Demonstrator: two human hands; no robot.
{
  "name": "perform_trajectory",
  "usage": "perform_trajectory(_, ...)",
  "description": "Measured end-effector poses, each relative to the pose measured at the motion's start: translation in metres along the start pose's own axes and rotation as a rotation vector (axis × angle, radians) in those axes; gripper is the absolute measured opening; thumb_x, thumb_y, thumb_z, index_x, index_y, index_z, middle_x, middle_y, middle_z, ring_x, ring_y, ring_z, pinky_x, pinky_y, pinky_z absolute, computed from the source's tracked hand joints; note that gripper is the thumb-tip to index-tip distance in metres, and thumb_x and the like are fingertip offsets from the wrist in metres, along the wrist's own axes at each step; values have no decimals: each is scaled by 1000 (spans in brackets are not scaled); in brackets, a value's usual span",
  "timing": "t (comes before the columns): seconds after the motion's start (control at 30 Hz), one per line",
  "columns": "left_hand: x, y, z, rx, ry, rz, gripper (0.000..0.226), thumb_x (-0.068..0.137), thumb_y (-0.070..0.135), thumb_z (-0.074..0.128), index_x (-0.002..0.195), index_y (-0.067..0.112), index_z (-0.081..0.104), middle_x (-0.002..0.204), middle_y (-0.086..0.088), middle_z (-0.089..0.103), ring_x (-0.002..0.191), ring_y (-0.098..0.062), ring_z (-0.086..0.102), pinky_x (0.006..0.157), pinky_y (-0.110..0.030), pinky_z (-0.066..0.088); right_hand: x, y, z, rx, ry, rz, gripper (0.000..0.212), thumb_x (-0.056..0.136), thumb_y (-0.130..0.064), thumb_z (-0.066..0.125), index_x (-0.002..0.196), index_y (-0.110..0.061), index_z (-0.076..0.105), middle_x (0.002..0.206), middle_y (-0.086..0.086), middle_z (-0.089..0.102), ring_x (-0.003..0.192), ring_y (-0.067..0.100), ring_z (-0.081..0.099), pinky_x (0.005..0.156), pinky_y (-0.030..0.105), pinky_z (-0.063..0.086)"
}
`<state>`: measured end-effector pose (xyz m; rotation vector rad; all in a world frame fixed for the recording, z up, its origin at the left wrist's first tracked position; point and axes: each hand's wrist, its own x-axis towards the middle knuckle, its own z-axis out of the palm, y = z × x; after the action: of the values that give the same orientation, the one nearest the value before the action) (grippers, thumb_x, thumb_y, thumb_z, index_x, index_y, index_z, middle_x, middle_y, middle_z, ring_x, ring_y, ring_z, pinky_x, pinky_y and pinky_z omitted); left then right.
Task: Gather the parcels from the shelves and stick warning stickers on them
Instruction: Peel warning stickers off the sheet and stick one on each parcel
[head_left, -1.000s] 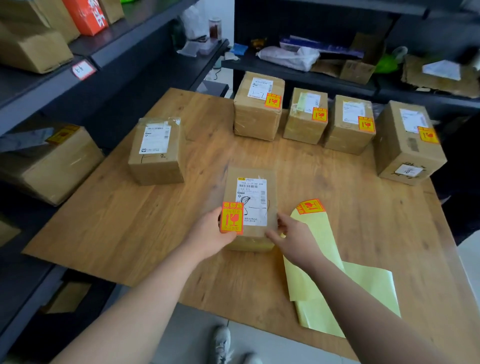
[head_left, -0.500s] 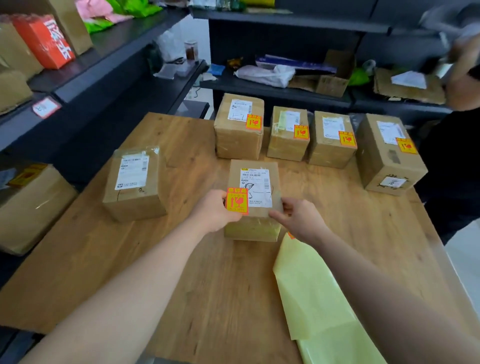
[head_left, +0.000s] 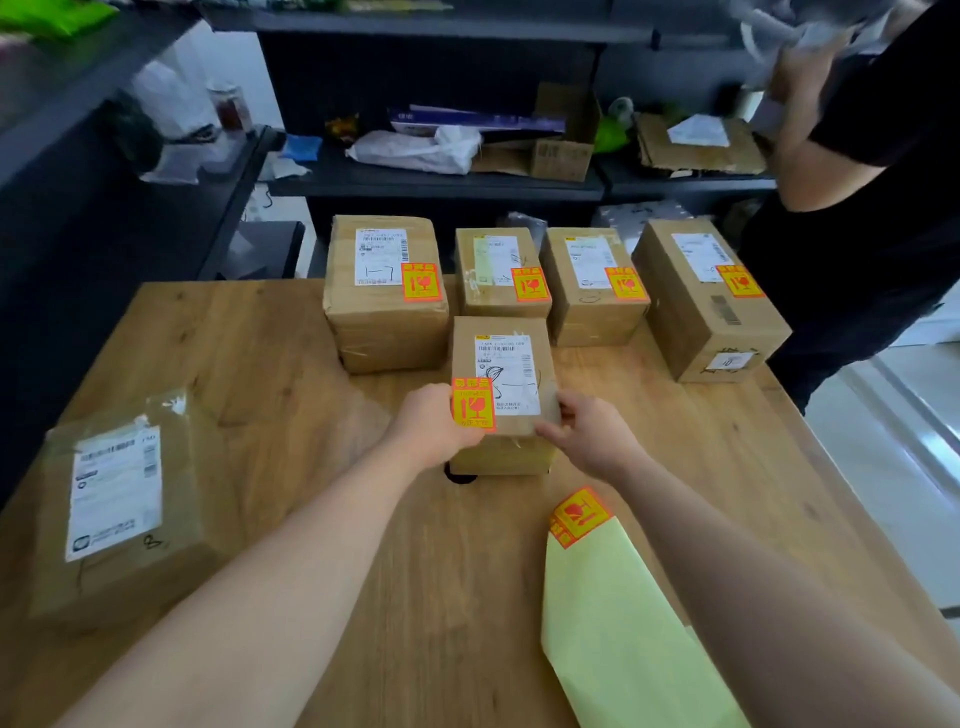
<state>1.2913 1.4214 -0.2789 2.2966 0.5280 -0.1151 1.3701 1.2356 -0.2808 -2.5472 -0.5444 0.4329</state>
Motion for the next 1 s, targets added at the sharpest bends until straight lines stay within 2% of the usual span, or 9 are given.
perform_trajectory(0.13,3,-3,-3,154,1,71,23,79,26,70,99,14,67,99,-4,68,91,-22,62,72,-31,49,1,-6,3,-131,7,54,37,89,-37,60,119,-15,56,109,3,64,97,25,61,76,35,51)
perform_trajectory(0.23,-9,-4,-15,401,61,141,32,85,36,63,108,14,59,111,-6,61,103,-25,58,77,-33,46,-8,-27,3,-256,92,-9,34,93,-34,51,122,-18,53,117,3,60,97,22,57,74,33,50)
perform_trajectory(0.3,-24,-5,-27,547,135,175,37,89,41,56,114,14,55,121,-5,58,109,-26,56,83,-36,45,-16,-47,4,-315,130,-105,42,95,-33,48,133,-16,49,134,4,54,116,23,51,92,34,45)
perform_trajectory(0.37,-43,-13,-42,580,211,187,40,91,41,53,119,13,53,126,-5,56,114,-26,53,92,-38,43,-27,-72,7,-362,131,-195,48,97,-34,46,141,-14,41,146,4,43,132,23,39,108,32,31)
perform_trajectory(0.47,-81,-35,-69,612,307,166,47,92,40,52,130,13,49,131,-2,54,120,-24,49,100,-36,37,-43,-111,19,-394,134,-329,46,97,-32,45,139,-13,42,146,4,41,135,22,34,111,29,23)
perform_trajectory(0.63,-149,-98,-115,660,380,-1,55,92,43,51,137,12,44,135,-2,52,122,-25,50,101,-38,38,-61,-174,61,-372,74,-536,45,94,-29,47,135,-8,46,143,9,45,134,25,36,112,29,20)
perform_trajectory(0.73,-182,-145,-139,687,399,-144,58,88,49,55,131,11,50,125,-4,59,112,-26,55,92,-39,44,-68,-207,94,-385,31,-626,43,95,-30,47,131,-9,48,139,10,48,131,26,38,111,30,21)
perform_trajectory(0.87,-199,-199,-159,723,360,-277,63,85,59,53,127,12,51,119,-6,60,109,-27,55,91,-40,45,-72,-241,138,-429,-54,-682,46,96,-34,44,134,-8,46,139,10,48,131,27,38,110,33,24)
perform_trajectory(1.0,-193,-228,-165,778,297,-393,69,89,62,44,131,6,44,120,-11,60,110,-28,55,90,-39,43,-67,-256,179,-475,-116,-676,39,97,-37,40,124,-10,48,123,10,58,116,29,49,101,36,34)
